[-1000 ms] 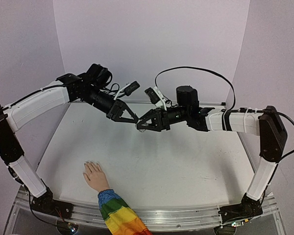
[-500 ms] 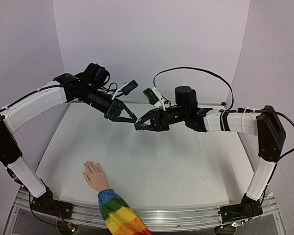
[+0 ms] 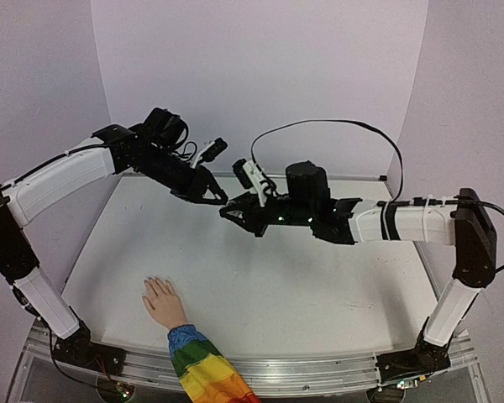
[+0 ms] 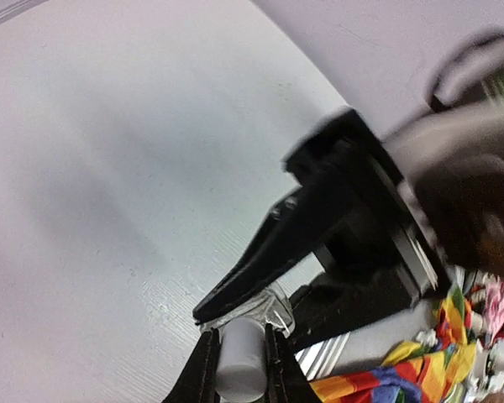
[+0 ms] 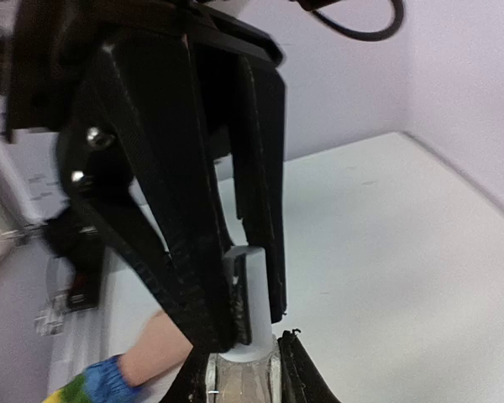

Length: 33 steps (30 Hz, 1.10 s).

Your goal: Paint the nails

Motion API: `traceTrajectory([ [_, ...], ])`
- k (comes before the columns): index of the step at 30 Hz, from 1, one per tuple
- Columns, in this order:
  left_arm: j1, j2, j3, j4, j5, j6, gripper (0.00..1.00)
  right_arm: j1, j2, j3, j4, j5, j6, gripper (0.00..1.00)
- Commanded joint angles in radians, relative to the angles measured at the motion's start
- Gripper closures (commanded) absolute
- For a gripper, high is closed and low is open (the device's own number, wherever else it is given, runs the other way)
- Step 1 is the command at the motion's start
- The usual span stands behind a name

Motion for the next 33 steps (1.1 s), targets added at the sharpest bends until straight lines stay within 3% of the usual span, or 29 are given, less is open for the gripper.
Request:
traceTrajectory([
  [1, -0.004, 0.004, 0.059, -0.003, -0.337, -0.261, 1.00, 0.145, -0.037, -0.055, 0.135, 0.932, -0.255, 1.00],
  [3, -0.004, 0.004, 0.057, 0.006, -0.328, -0.326, 1.00, 0.161, -0.016, -0.048, 0.209, 0.980, -0.301, 1.00],
  [10, -0.004, -0.023, 0.047, 0.044, -0.258, -0.337, 0.99, 0.158, 0.024, 0.026, 0.215, 0.870, -0.272, 1.00],
  [12, -0.004, -0.065, 0.021, 0.075, -0.251, -0.308, 0.85, 0.146, 0.006, 0.019, 0.208, 0.770, -0.244, 1.00],
  [14, -0.004, -0.117, -0.028, 0.142, -0.247, -0.270, 0.64, 0.122, -0.022, 0.018, 0.169, 0.614, -0.201, 1.00],
  [18, -0.001, -0.246, -0.165, 0.313, -0.221, -0.205, 0.29, 0.035, -0.076, 0.030, 0.092, 0.203, -0.068, 1.00],
  [19, -0.001, -0.281, -0.203, 0.367, -0.201, -0.198, 0.26, 0.004, -0.083, 0.033, 0.088, 0.083, 0.000, 1.00],
  [25, 0.003, -0.368, -0.327, 0.645, 0.039, -0.193, 0.20, -0.085, -0.068, 0.106, 0.150, -0.427, 0.238, 1.00],
  [29, 0.003, -0.339, -0.300, 0.677, 0.149, -0.178, 0.22, -0.085, -0.032, 0.172, 0.258, -0.567, 0.383, 1.00],
  [33, 0.002, -0.295, -0.249, 0.703, 0.264, -0.193, 0.30, -0.086, 0.011, 0.226, 0.326, -0.628, 0.470, 1.00],
])
